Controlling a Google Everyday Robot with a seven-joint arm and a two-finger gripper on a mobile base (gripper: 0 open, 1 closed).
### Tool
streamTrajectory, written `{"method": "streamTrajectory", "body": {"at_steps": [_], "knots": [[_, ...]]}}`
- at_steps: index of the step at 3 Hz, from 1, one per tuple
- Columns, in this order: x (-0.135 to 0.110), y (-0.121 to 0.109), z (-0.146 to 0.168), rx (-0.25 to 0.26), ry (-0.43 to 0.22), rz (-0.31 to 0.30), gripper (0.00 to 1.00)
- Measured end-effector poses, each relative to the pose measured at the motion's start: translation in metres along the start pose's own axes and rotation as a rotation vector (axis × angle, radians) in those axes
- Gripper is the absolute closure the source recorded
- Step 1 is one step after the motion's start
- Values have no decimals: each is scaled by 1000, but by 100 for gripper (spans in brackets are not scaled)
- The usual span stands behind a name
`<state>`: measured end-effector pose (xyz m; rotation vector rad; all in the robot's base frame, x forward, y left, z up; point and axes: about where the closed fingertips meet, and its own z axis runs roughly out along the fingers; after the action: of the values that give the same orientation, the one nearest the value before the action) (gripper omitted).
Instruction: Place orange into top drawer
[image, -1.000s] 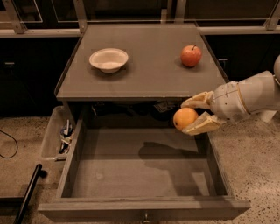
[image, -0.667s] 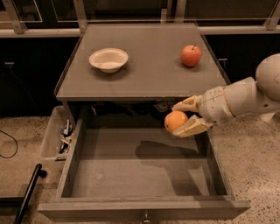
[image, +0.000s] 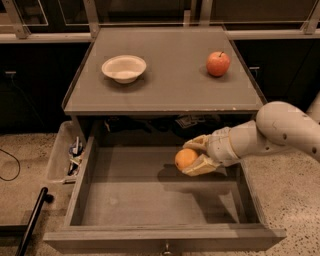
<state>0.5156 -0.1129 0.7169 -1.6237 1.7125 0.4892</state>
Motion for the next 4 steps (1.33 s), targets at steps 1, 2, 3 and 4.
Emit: {"method": "streamTrajectory", "body": {"at_steps": [1, 2, 3, 4], "knots": [[20, 3, 29, 5, -18, -12, 100], [35, 6, 51, 0, -21, -21, 100], [49, 11, 67, -14, -9, -21, 100], [59, 16, 76, -28, 2, -14, 100]]}}
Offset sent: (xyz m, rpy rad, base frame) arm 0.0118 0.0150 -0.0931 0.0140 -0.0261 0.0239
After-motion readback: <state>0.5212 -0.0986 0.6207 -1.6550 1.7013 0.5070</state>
